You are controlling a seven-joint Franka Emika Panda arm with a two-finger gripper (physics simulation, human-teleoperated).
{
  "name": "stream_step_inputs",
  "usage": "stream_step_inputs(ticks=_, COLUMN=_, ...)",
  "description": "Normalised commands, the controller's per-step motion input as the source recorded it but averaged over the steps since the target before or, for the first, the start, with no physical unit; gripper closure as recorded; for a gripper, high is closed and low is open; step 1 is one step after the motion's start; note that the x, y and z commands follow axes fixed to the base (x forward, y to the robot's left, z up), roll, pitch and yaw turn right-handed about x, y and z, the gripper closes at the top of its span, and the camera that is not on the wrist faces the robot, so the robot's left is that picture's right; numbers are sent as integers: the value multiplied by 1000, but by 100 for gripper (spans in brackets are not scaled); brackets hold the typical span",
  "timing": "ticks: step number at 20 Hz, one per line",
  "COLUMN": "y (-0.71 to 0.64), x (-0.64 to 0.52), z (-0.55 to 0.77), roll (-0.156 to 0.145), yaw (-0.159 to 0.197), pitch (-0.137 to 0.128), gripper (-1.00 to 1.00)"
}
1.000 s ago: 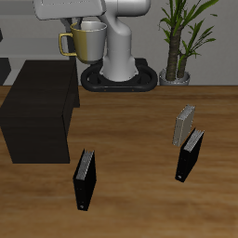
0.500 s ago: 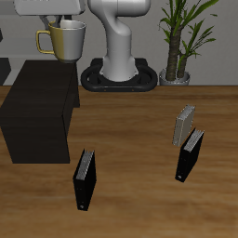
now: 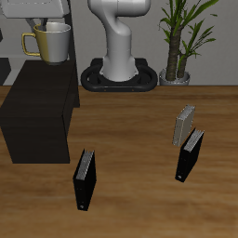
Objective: Place the white-yellow mug on top of the shelf
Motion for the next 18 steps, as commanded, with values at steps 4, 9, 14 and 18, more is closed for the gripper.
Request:
stream_step_inputs(ticks=4, y=-270, x=6, z=-98, roll=-24, yaw=-59, pitch=-23, gripper=100)
stream_step_inputs(ticks=9, y=-132, x=47, z=-197, roll=-27, yaw=-9, pitch=-10, gripper=100)
stream_step_inputs(ticks=14, y=-216, x=70, z=-192, roll=-62, yaw=-15, pitch=-4, gripper=100)
stream_step_inputs(ticks=18, y=-151, x=128, z=-301, roll=-45, yaw=-12, pitch=34, gripper=100)
